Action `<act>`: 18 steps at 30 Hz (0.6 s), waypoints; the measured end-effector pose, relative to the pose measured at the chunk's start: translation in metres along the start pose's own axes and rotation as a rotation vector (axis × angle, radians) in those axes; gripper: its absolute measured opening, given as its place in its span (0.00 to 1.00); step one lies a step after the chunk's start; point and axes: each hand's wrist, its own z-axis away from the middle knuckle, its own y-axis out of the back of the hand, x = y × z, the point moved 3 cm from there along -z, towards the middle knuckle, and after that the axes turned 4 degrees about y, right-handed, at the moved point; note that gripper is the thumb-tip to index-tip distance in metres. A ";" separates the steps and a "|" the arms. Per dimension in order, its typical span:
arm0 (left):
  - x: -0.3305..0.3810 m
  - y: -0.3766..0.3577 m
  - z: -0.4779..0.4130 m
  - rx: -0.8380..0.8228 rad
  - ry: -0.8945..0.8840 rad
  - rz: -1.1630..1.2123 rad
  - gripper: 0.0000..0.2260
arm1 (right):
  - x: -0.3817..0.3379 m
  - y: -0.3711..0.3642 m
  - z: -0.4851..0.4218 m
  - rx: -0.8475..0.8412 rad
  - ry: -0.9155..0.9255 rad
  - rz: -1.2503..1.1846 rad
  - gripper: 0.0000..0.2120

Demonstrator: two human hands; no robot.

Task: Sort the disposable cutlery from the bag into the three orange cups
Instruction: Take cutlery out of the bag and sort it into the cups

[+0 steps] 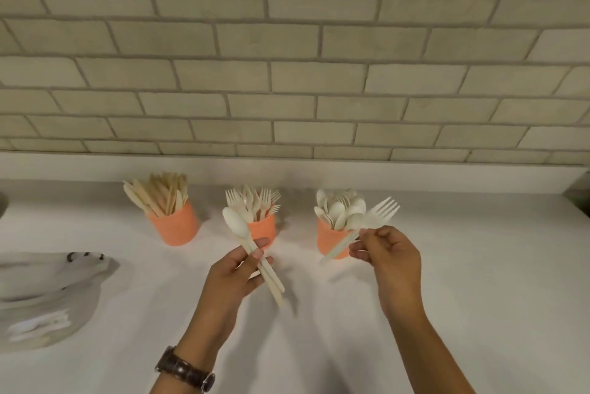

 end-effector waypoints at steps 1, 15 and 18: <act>0.002 0.003 -0.002 0.024 -0.014 0.004 0.09 | -0.007 0.002 -0.008 0.008 0.065 0.035 0.03; 0.018 0.041 -0.025 0.177 -0.072 0.108 0.06 | -0.004 -0.083 -0.018 -0.167 0.304 0.028 0.10; 0.020 0.054 -0.026 0.190 -0.073 0.058 0.06 | 0.022 -0.117 -0.019 -0.187 0.296 0.071 0.07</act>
